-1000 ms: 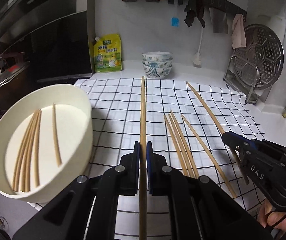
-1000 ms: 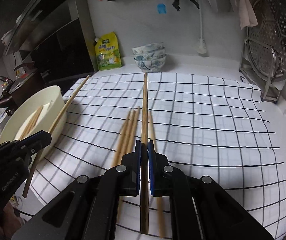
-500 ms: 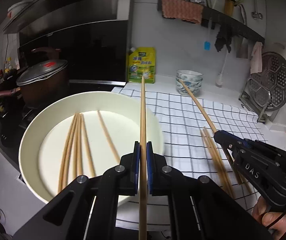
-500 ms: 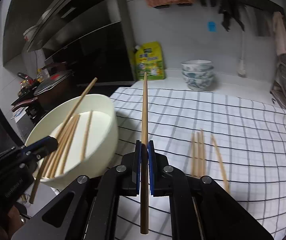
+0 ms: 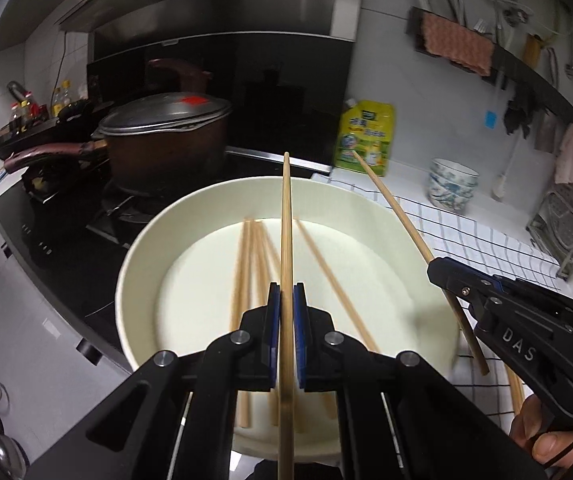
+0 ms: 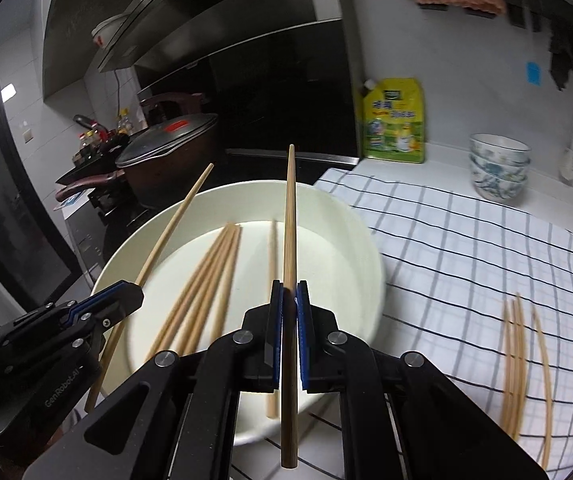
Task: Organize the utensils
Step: 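Carry the left tool's chopstick into the basin while the right tool carries its chopstick there, then lower both chopsticks into the basin and open both tools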
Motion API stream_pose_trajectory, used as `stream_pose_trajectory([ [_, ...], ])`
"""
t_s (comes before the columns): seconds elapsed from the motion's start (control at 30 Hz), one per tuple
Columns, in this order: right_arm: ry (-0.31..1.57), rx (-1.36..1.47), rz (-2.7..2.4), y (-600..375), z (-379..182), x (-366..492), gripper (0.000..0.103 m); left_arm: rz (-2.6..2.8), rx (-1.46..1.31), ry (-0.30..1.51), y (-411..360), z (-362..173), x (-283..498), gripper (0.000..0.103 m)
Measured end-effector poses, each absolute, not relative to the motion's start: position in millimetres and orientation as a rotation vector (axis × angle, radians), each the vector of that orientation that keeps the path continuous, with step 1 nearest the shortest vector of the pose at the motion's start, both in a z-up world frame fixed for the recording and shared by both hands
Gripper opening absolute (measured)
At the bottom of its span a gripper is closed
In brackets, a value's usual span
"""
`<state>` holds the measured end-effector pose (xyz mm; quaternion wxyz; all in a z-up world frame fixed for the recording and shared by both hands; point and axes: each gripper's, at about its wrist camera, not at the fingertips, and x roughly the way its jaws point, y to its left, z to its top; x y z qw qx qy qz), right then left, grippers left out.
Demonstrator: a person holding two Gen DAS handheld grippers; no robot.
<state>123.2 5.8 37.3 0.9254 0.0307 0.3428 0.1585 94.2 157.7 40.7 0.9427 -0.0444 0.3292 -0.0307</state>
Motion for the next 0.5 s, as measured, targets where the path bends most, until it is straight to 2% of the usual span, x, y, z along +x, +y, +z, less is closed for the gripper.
stream_pose_trajectory([
  [0.27,0.751,0.01,0.372,54,30,155,0.007,-0.032,-0.105,0.695,184,31,123,0.007],
  [0.5,0.819,0.012,0.365,58,12,171,0.007,-0.029,-0.099,0.742,187,18,142,0.007],
])
